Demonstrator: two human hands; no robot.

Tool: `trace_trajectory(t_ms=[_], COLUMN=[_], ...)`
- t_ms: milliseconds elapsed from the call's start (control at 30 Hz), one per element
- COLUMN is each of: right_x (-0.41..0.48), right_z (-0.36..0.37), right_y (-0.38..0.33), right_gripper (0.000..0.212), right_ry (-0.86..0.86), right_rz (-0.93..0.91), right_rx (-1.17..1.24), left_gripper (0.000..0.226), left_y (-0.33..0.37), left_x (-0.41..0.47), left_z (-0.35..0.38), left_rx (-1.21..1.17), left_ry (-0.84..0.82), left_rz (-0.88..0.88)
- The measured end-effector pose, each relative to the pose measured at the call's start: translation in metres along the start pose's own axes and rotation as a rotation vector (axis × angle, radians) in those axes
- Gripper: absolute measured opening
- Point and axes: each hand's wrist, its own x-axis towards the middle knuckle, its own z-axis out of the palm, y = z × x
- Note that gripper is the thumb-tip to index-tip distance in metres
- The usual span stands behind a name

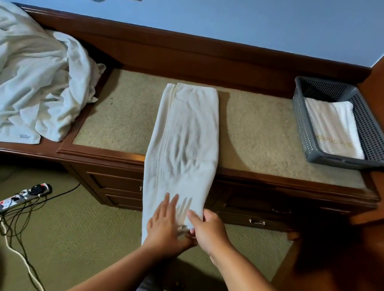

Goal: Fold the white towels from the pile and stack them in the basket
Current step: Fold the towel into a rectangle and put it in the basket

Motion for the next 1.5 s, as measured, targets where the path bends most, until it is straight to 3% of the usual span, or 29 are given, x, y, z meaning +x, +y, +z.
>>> trace_trajectory(t_ms=[133,267,467,567,733,833,1067,1167,1267,1500], right_x=[0.001,0.010,0.049,0.073,0.113,0.133,0.169,0.182,0.192,0.231], right_z=[-0.006,-0.022,-0.031,-0.038,-0.063,-0.070,-0.083,-0.081,-0.075,-0.070], right_y=[-0.032,-0.064,-0.096,-0.121,-0.182,-0.212,-0.256,-0.259,-0.256,-0.271], right_gripper=[0.029,0.037,0.029,0.032,0.009,0.028,0.020,0.034,0.051,0.060], right_ry=[0.041,0.161,0.415,0.396,0.380,0.410,0.450,0.420,0.363,0.369], right_rz=[-0.123,-0.229,-0.276,-0.329,-0.336,-0.389,-0.339,-0.277,-0.238,-0.235], right_rx=[0.043,0.022,0.214,0.240,0.394,0.458,0.606,0.635,0.596,0.489], left_gripper=[0.066,0.040,0.020,0.018,0.018,0.011,0.020,0.020,0.017,0.012], left_y=[0.002,-0.033,-0.053,-0.034,0.022,0.051,0.071,0.064,0.051,0.054], left_x=[0.006,0.006,0.026,0.049,0.113,0.151,0.206,0.216,0.225,0.267], left_z=[-0.007,-0.030,-0.104,-0.156,-0.236,-0.269,-0.298,-0.297,-0.296,-0.318], left_rx=[-0.009,-0.002,-0.255,-0.316,-0.485,-0.553,-0.709,-0.791,-0.786,-0.758], left_ry=[0.188,0.300,0.357,0.334,0.292,0.336,0.282,0.226,0.203,0.129], left_rz=[0.023,0.030,0.175,0.228,0.300,0.352,0.296,0.217,0.153,0.085])
